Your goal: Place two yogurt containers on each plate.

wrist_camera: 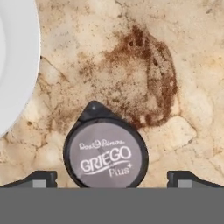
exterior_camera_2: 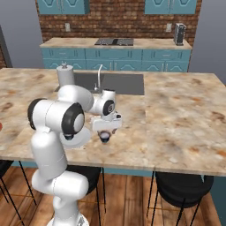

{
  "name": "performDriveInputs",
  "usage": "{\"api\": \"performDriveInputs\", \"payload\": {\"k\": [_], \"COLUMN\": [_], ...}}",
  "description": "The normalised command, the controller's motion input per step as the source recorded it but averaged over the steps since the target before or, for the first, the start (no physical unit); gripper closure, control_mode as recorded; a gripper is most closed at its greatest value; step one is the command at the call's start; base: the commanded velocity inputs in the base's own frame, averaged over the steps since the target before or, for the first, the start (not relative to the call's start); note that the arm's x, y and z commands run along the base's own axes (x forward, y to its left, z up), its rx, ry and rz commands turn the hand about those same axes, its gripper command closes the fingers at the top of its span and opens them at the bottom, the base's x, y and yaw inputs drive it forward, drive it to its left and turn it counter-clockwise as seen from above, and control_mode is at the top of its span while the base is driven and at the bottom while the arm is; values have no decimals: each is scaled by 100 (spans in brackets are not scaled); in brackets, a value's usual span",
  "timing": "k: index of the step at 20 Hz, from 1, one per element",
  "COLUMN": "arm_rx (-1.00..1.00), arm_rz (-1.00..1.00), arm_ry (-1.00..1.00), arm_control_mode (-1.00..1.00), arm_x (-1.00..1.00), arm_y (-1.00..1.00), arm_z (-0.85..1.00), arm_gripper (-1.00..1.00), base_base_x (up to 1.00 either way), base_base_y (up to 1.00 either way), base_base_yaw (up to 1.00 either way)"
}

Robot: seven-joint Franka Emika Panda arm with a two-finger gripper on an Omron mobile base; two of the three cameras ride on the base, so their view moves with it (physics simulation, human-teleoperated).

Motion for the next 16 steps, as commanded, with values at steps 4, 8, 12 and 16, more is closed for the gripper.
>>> {"api": "performDriveInputs", "payload": {"k": [4,8,12,16], "arm_rx": [0,2,3,1], "arm_rz": [0,0,3,0], "arm_ry": [0,1,1,5], "arm_control_mode": [-100,-100,-100,-100], "arm_x": [1,0,-2,-4], "arm_y": [0,0,3,12], "arm_z": [-48,-19,-12,-6], "arm_gripper": [-100,-100,-100,-100], "base_base_x": [0,0,0,0], "base_base_y": [0,0,0,0], "base_base_yaw": [0,0,0,0]}}
